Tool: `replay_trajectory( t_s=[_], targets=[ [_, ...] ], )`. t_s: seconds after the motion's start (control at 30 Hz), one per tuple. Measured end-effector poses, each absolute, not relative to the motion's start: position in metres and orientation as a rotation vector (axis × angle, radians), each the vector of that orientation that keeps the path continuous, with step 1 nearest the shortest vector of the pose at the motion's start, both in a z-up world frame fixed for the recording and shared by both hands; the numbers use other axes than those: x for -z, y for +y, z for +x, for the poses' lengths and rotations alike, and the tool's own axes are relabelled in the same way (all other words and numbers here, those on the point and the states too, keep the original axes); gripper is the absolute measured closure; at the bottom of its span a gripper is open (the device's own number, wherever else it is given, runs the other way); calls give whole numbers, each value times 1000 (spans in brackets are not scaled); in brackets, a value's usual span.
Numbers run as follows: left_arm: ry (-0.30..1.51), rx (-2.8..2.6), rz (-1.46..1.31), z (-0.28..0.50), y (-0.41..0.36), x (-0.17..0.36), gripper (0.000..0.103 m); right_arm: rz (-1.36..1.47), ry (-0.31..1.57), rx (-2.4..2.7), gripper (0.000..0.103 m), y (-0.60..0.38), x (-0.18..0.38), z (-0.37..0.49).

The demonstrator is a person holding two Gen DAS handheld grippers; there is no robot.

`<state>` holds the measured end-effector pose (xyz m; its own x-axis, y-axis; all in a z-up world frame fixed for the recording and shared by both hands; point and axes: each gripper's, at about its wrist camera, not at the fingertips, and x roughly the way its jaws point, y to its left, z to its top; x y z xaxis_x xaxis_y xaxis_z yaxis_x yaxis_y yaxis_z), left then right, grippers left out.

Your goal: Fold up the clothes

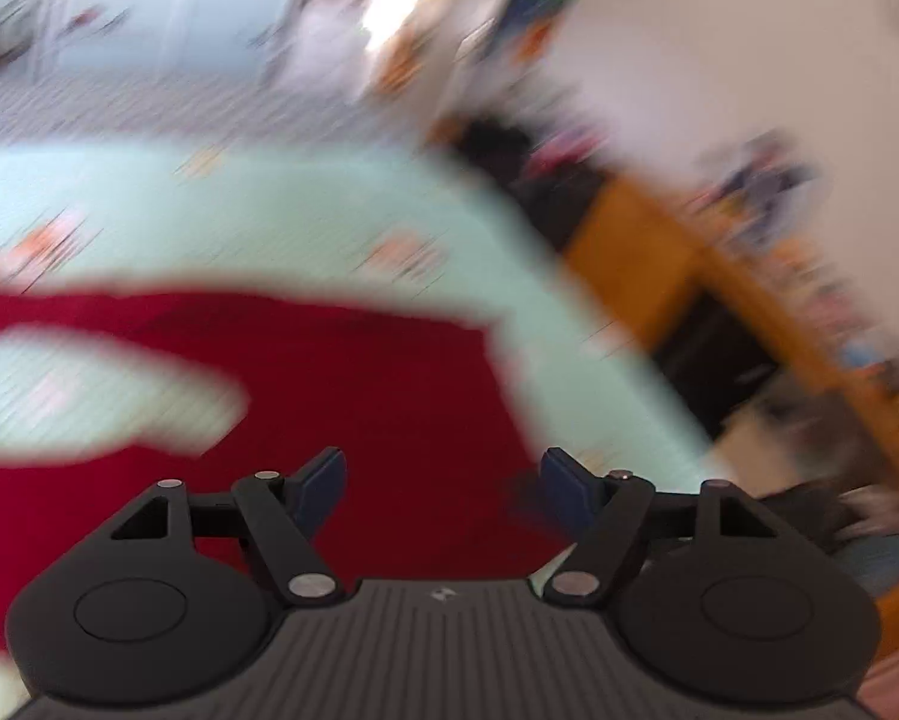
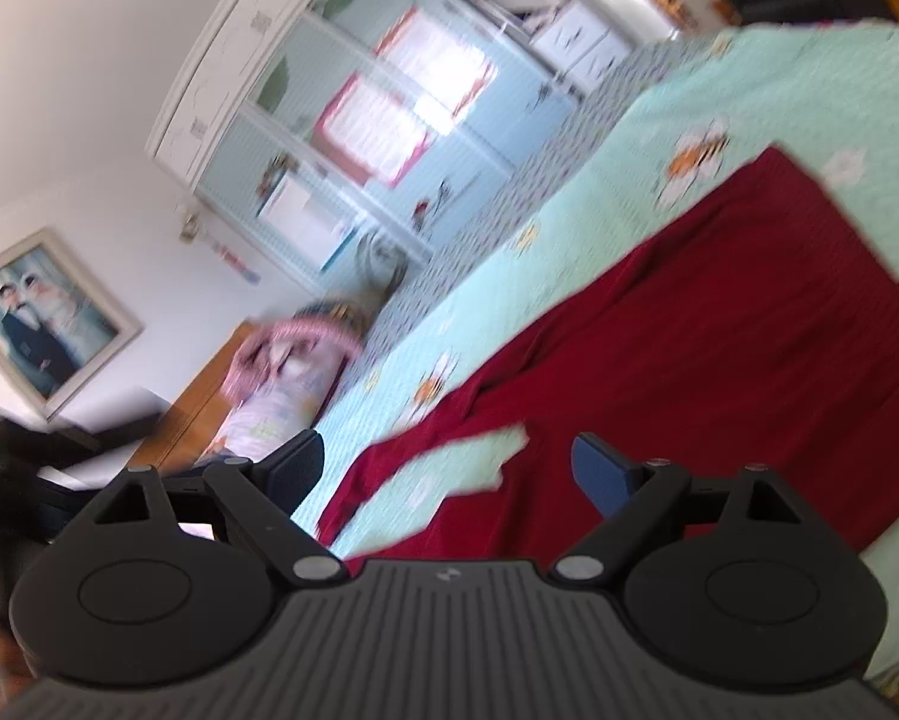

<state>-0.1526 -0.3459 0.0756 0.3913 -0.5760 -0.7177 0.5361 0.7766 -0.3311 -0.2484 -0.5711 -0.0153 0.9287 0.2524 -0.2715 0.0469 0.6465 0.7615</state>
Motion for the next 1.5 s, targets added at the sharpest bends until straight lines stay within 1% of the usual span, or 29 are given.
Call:
replay_trajectory(
  t_s=[0.07,0.17,0.2,0.3,0.43,0.5,0.57,0.6,0.67,0.77,0.83,0.9,1.03,1.07,1.1,1.13,1.17,1.2,1.27,1.37,1.5],
  targets=[
    [1028,586,-7,-146,-346,-50,29,862,421,-110,13,-571,17,-248],
    [1144,520,-94,-134,-344,-13,29,855,391,-70,13,-582,9,-263],
    [1158,514,-122,-130,-344,-6,29,848,367,-52,13,-587,5,-269],
    [1156,491,-172,-122,-346,5,29,785,244,6,13,-608,-26,-289],
    [1152,461,-239,-111,-349,19,29,632,73,70,13,-620,-79,-310],
    [1139,464,-278,-107,-341,21,29,550,6,83,11,-620,-101,-314],
    [1121,463,-331,-100,-330,24,29,498,-28,74,8,-616,-117,-306],
    [1102,463,-357,-96,-324,25,29,490,-25,58,5,-614,-122,-297],
    [1041,456,-380,-89,-310,23,29,508,10,6,4,-609,-124,-269],
    [968,424,-383,-80,-288,17,29,571,113,-96,4,-596,-113,-208],
    [924,406,-376,-70,-274,17,29,502,196,-111,4,-576,-102,-164],
    [880,380,-358,-60,-260,17,29,317,258,-94,5,-546,-90,-119],
    [824,332,-353,-36,-239,28,29,-161,329,-86,7,-482,-56,-37],
    [820,327,-370,-30,-234,32,29,-259,352,-91,10,-470,-44,-19],
    [821,324,-383,-25,-230,35,29,-349,375,-98,15,-459,-32,-1],
    [826,319,-392,-19,-227,40,29,-438,398,-104,17,-448,-20,16],
    [830,314,-401,-13,-224,44,29,-514,427,-108,22,-438,-9,30],
    [838,317,-408,-8,-221,48,29,-581,461,-110,31,-430,3,43],
    [857,339,-425,0,-215,57,29,-681,504,-109,41,-420,22,59],
    [871,374,-467,7,-207,67,29,-813,554,-110,42,-408,47,78],
    [866,425,-442,12,-203,67,28,-950,598,-153,43,-398,71,93]
  ],
)
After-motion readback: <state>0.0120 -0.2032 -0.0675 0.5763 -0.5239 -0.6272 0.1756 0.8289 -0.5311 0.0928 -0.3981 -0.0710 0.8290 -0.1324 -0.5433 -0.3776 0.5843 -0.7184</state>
